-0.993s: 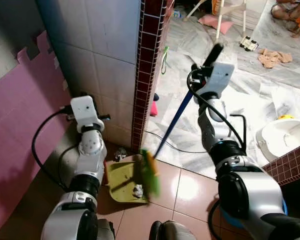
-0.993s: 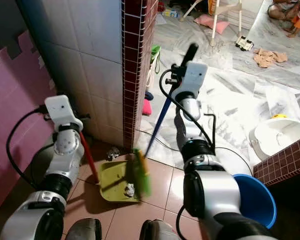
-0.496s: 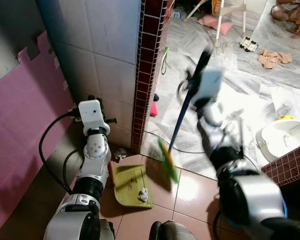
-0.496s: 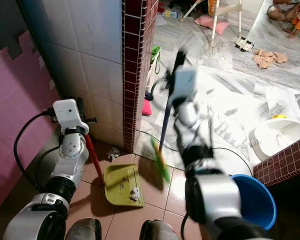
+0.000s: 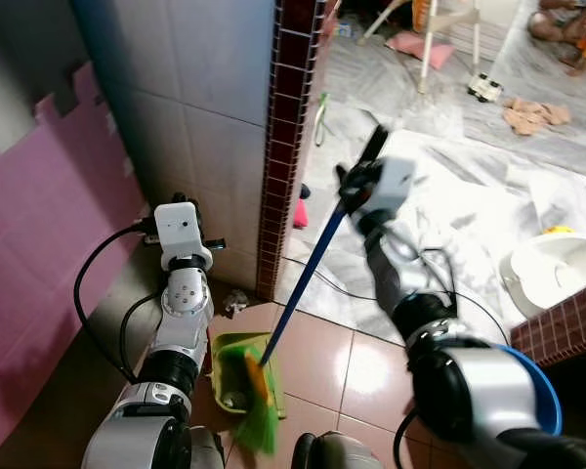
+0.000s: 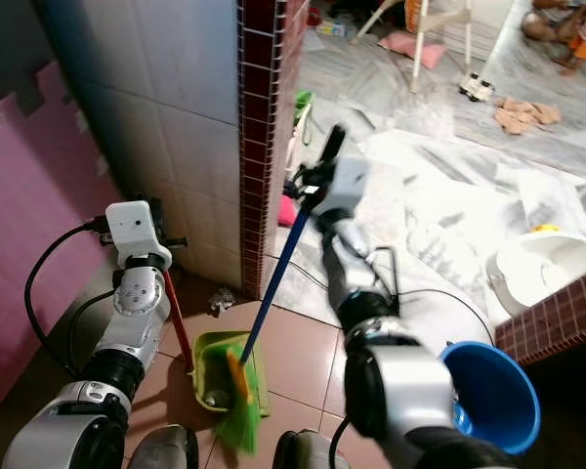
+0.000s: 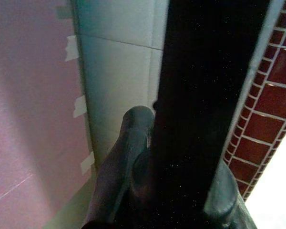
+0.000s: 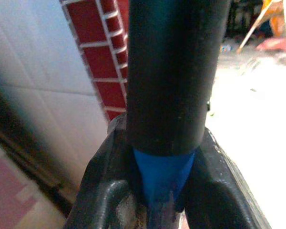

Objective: Sweep floor

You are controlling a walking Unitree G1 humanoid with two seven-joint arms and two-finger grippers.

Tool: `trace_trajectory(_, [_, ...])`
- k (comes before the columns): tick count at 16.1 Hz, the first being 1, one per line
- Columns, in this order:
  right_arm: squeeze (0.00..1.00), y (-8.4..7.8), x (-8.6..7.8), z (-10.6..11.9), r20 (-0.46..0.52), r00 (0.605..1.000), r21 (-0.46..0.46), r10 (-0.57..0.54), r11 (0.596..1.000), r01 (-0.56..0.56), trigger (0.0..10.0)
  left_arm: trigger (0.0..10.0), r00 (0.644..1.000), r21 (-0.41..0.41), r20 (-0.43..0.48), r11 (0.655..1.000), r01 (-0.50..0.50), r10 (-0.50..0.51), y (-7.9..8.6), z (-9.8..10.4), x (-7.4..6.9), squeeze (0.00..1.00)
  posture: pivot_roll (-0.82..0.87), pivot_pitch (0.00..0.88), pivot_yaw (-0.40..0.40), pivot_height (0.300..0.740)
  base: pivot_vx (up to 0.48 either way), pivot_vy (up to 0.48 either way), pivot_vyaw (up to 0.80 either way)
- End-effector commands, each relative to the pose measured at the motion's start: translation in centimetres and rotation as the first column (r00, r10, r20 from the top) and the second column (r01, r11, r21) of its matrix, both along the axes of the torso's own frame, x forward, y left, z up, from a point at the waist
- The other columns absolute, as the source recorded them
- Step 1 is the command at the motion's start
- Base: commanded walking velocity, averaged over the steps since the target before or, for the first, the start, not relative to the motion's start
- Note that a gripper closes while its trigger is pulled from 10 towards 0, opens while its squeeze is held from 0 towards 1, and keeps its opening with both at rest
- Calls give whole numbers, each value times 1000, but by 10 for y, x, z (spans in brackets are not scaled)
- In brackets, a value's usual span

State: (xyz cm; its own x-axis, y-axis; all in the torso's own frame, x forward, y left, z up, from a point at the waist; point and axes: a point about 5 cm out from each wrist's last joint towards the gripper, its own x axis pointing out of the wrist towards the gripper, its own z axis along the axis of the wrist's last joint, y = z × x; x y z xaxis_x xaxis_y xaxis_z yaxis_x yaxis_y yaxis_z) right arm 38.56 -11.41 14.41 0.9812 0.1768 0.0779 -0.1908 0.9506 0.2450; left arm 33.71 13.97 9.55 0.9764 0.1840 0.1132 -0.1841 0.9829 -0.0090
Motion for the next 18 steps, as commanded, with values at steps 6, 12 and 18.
trace_trajectory(6, [0, -34, 4, 24, 162, 983, -229, -90, 965, 126, 10000, 10000, 999, -28, 44, 999, 18, -17, -5, 11, 5, 0, 36, 49, -97, 740, 0, 0, 0])
trace_trajectory(12, [0, -42, -2, 1, 99, 984, -318, -150, 932, 174, 10000, 10000, 992, -23, 112, 998, 54, -51, -9, 28, 9, 0, 43, 42, -97, 740, 0, 0, 0])
trace_trajectory(18, [0, -23, -22, -35, 21, 981, -238, -194, 952, 194, 10000, 10000, 984, -32, 130, 991, 130, -125, -9, 33, 3, 0, 62, 34, -103, 740, 0, 0, 0])
